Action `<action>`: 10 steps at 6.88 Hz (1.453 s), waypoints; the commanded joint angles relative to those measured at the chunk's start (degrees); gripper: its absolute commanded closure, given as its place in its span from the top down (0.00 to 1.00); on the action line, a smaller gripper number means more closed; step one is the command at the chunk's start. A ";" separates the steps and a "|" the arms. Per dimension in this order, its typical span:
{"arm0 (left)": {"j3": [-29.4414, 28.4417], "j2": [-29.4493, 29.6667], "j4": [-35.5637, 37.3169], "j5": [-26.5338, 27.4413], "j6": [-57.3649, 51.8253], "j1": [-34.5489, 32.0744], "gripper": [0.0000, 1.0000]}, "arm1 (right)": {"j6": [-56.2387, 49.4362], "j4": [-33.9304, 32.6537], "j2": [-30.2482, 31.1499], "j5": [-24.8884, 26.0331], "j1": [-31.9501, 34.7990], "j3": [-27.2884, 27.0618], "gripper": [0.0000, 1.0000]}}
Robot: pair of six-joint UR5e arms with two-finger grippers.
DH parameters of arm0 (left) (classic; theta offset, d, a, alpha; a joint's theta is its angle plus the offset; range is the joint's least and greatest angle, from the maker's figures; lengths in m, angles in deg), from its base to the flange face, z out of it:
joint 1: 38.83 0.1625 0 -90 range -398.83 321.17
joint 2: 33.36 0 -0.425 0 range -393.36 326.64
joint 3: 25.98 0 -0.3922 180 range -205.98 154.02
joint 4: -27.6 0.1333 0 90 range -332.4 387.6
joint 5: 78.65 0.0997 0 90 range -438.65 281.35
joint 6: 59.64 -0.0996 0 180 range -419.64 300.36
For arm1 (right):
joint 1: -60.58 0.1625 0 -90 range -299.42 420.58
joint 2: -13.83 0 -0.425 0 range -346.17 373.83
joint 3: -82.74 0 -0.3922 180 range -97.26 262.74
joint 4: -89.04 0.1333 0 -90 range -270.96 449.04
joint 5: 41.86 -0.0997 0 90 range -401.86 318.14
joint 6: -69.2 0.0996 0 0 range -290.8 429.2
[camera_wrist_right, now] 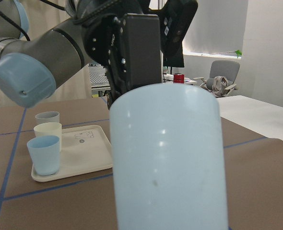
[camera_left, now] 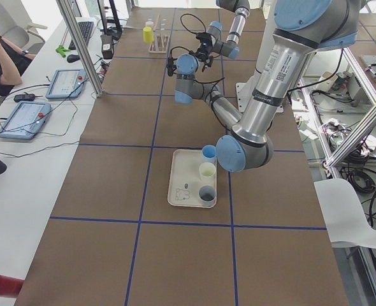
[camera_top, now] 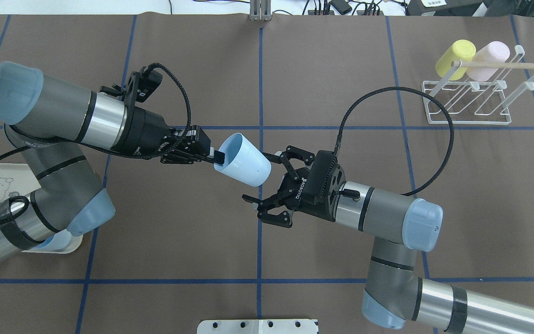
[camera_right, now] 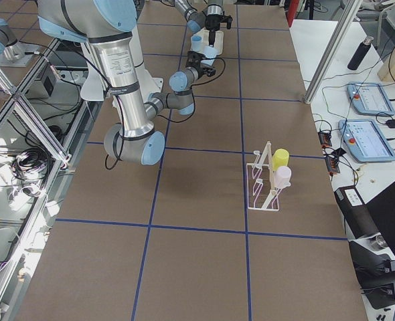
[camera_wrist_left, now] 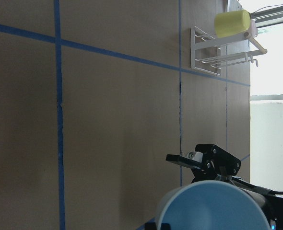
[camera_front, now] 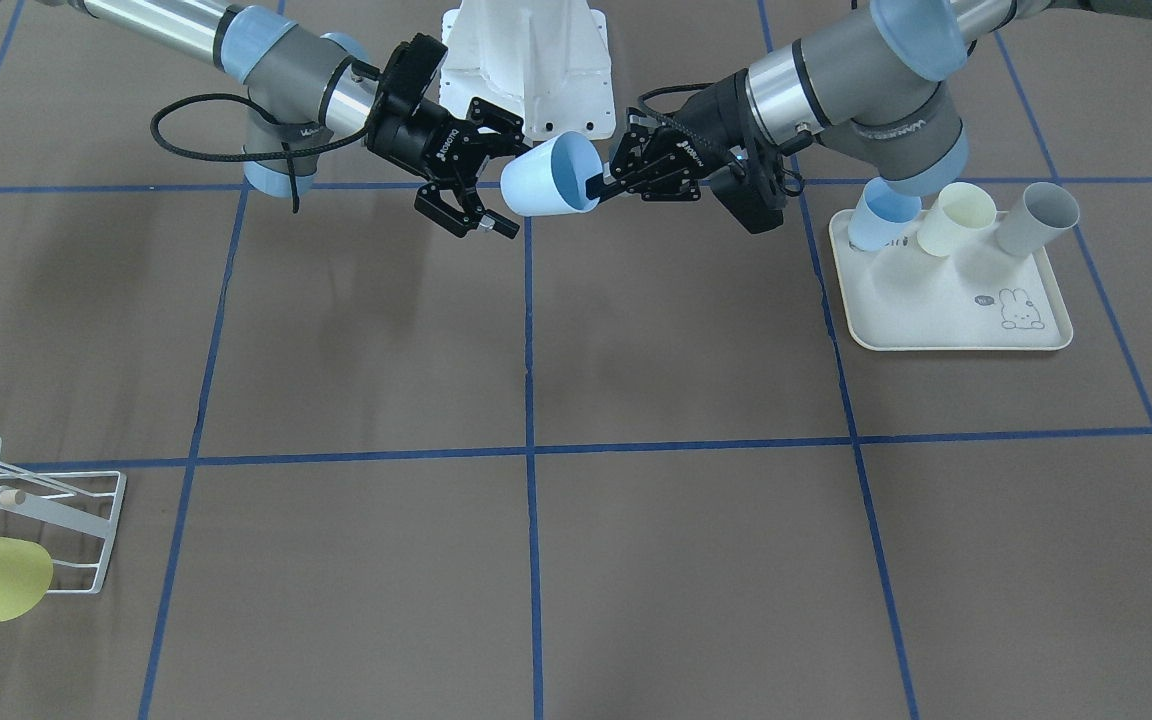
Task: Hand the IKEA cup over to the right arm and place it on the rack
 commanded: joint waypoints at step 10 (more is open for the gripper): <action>-0.77 0.12 -0.17 0.24 0.59 0.93 0.50 | -0.45 1.15 0.59 -0.09 -0.31 0.19 0.33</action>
